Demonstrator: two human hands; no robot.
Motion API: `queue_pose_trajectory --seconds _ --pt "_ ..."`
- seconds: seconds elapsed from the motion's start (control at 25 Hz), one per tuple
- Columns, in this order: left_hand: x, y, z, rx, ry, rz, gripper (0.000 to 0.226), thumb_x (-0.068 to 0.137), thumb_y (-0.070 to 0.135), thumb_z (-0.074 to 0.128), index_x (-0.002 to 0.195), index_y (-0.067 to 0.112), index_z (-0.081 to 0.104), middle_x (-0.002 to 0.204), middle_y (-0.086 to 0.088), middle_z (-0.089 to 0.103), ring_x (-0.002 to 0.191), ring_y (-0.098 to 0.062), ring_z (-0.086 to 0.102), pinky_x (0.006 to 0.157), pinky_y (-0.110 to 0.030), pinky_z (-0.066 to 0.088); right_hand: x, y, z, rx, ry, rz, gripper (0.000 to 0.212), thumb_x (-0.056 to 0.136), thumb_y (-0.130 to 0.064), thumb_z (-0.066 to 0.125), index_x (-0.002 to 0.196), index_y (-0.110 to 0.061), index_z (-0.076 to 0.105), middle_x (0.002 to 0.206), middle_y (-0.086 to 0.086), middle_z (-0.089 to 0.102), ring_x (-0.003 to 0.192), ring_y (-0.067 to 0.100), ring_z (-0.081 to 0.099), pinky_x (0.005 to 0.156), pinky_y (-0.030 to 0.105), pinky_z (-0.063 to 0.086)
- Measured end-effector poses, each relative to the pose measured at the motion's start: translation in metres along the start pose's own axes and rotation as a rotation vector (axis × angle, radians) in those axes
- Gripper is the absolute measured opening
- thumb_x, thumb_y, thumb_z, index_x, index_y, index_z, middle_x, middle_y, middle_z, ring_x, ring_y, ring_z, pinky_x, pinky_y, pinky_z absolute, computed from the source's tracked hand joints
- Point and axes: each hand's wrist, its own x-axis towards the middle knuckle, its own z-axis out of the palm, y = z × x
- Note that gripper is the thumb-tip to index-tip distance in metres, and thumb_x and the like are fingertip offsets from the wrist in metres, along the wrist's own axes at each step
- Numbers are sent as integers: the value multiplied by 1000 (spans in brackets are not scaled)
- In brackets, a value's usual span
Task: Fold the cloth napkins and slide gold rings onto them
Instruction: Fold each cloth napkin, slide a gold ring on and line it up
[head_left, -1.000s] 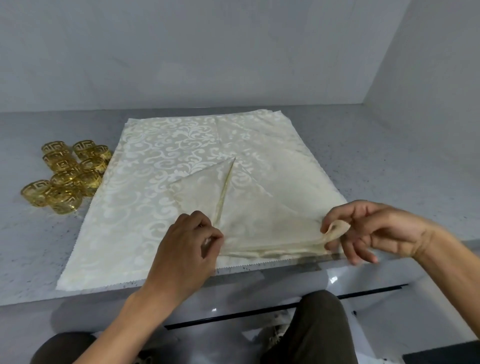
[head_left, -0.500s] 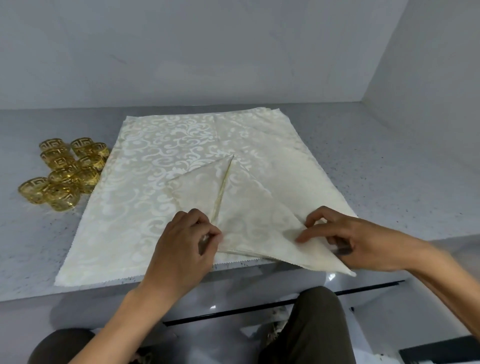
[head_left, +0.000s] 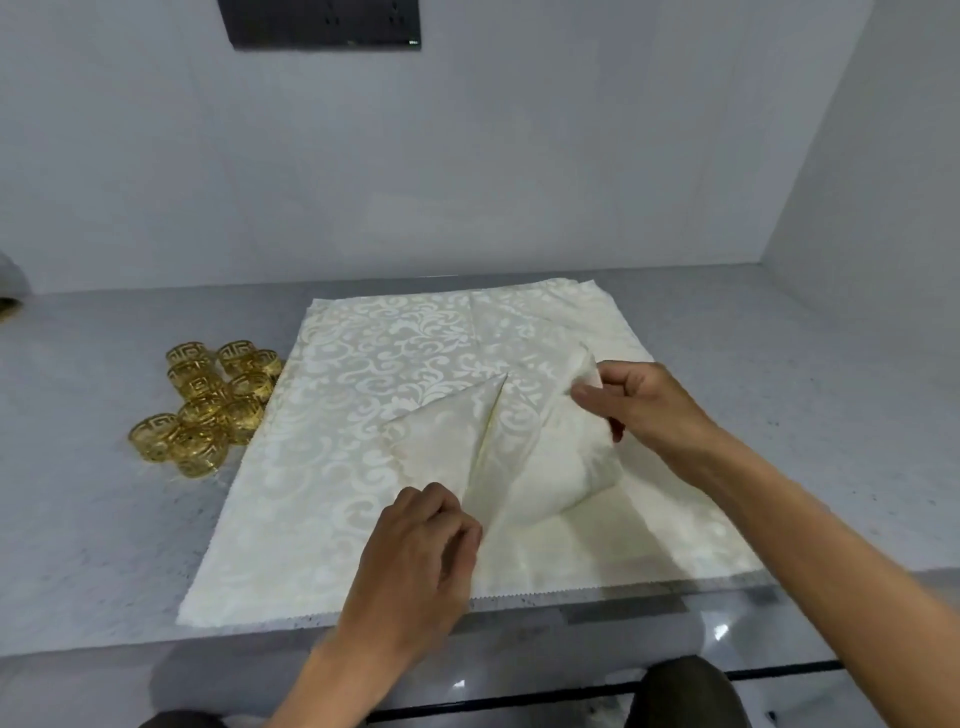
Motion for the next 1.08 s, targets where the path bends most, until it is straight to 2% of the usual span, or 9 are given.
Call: queue_pose_trajectory --seconds 0.16,0.24,0.32,0.36,0.52,0.68,0.8,0.96,1.08 --pt "3 4 3 22 53 -51 33 93 47 48 70 27 61 80 19 48 78 -4 44 73 -18 38 44 15 39 -136 128 78 42 93 -32 63 65 -9 41 63 6 31 54 14 28 53 30 24" --pt "2 4 6 46 86 -56 26 91 43 49 76 28 63 81 20 48 77 -2 42 73 -16 38 58 23 55 -268 171 41 27 90 -27 64 71 -10 55 60 1 42 53 13 36 57 30 34" --pt "1 4 6 64 94 -62 19 90 38 48 95 28 64 84 20 51 78 -2 46 73 -17 43 66 23 63 -342 182 7 4 91 -24 62 92 -22 65 65 -4 57 58 11 51 64 31 44" --pt "0 3 6 64 94 -55 20 89 35 49 103 29 62 85 19 53 78 -4 48 74 -18 44 70 23 66 -386 180 -20 7 91 -24 61 97 -27 65 69 -5 61 62 10 55 66 31 46" --pt "-2 -1 9 89 112 37 10 86 25 56 81 26 64 83 13 52 75 -10 49 73 -22 42 79 26 74 -600 233 -59 6 90 -26 59 86 -29 62 70 -10 62 68 7 57 59 27 42" --pt "-2 -2 9 93 92 41 10 86 24 56 79 24 64 83 11 51 75 -12 48 73 -24 44 84 37 79 -810 254 -101 13 93 -29 54 81 -26 57 77 -9 58 74 15 56 62 32 42" --pt "0 3 5 52 69 11 16 90 32 53 81 26 66 84 14 52 78 -10 49 74 -27 46 87 30 75 -756 251 -65 21 96 -36 49 87 -25 64 92 -7 55 83 16 56 68 32 40" --pt "22 4 -33 -68 112 -25 32 96 41 41 82 26 65 87 17 58 87 -9 51 78 -32 42 29 3 57 -625 532 -174 11 97 -26 49 93 -26 60 94 -10 59 78 11 56 68 31 42" --pt "66 -33 -47 3 -13 -186 30 96 40 34 94 28 61 103 10 58 99 -15 51 87 -39 41 -56 5 72 -629 417 -141 6 95 -37 52 100 -37 55 89 -19 61 66 2 57 61 26 44"
